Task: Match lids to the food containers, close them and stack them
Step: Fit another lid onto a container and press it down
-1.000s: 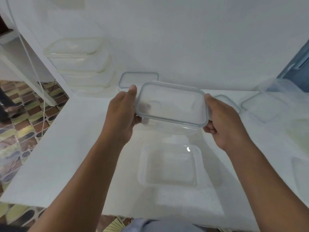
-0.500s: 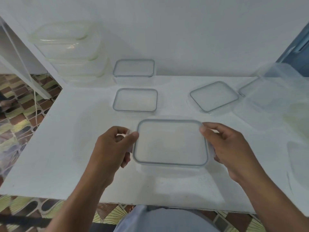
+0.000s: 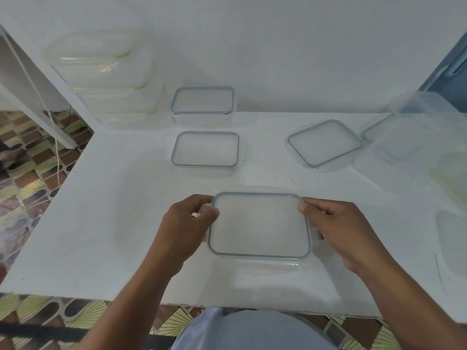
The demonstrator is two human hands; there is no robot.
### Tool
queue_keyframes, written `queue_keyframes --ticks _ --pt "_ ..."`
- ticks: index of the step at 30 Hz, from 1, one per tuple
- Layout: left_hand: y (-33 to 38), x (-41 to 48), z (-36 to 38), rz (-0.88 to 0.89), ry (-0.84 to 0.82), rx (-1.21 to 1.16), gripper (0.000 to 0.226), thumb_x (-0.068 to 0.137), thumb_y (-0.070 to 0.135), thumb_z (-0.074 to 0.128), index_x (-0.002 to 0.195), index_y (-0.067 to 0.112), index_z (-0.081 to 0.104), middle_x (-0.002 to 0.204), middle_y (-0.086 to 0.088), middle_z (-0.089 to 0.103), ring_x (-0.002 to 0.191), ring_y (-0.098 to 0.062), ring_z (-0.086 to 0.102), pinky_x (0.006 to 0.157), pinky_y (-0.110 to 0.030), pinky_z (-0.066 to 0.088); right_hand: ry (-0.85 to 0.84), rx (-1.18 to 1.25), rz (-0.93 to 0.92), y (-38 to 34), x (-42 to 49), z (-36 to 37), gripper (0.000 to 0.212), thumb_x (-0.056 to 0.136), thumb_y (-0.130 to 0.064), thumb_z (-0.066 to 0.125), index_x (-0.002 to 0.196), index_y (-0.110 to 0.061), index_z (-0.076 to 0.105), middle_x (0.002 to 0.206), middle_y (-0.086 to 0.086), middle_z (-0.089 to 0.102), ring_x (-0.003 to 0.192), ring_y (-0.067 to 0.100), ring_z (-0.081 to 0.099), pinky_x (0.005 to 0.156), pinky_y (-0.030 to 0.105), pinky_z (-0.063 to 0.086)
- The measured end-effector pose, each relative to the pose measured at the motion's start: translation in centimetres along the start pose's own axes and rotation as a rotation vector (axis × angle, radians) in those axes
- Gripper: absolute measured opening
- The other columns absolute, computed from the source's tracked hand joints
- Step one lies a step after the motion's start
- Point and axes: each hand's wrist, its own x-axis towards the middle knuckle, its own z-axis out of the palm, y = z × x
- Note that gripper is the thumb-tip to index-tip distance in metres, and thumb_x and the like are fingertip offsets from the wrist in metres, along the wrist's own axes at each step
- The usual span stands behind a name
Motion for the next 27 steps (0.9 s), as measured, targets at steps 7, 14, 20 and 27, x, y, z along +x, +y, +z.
queue_keyframes --ticks 7,14,20,27 --pt "0.0 0.1 -0.2 -0.011 -0.021 -0.044 0.021 0.093 0.028 0.070 0.112 0.034 0.076 0.102 0.009 0.075 0.094 -0.014 0.070 0.072 -0.025 0.050 -0.058 -0.042 0.024 0.0 0.5 0.0 0.024 0.092 -0.024 0.071 0.116 -0.026 0.075 0.106 -0.015 0.076 0.084 -0.007 0.066 0.081 0.022 0.049" --pt "-0.9 -0.5 2.4 0.031 0.085 -0.060 0.031 0.105 0.019 0.045 0.117 0.035 0.069 0.113 0.012 0.068 0.105 -0.008 0.063 0.091 -0.031 0.050 -0.107 -0.142 -0.016 0.1 0.1 1.3 0.030 0.104 -0.024 0.052 0.129 -0.037 0.062 0.115 -0.026 0.060 0.110 -0.006 0.055 0.095 0.016 0.037" --pt "-1.3 -1.0 3.8 0.114 0.166 -0.017 0.036 0.106 0.019 0.039 0.129 0.026 0.066 0.109 0.010 0.067 0.098 0.001 0.061 0.086 -0.026 0.050 -0.178 0.162 0.162 0.5 0.6 0.9 0.028 0.103 -0.016 0.053 0.115 -0.033 0.072 0.100 -0.028 0.073 0.093 -0.013 0.066 0.085 0.012 0.047" --pt "-0.1 0.7 4.5 0.108 0.155 -0.202 0.027 0.107 0.022 0.049 0.118 0.025 0.073 0.105 0.013 0.076 0.100 -0.004 0.069 0.089 -0.028 0.053 0.012 0.106 -0.027 0.0 2.5 1.8 0.030 0.101 -0.020 0.056 0.101 -0.042 0.076 0.125 -0.013 0.068 0.120 0.005 0.060 0.113 0.036 0.041"
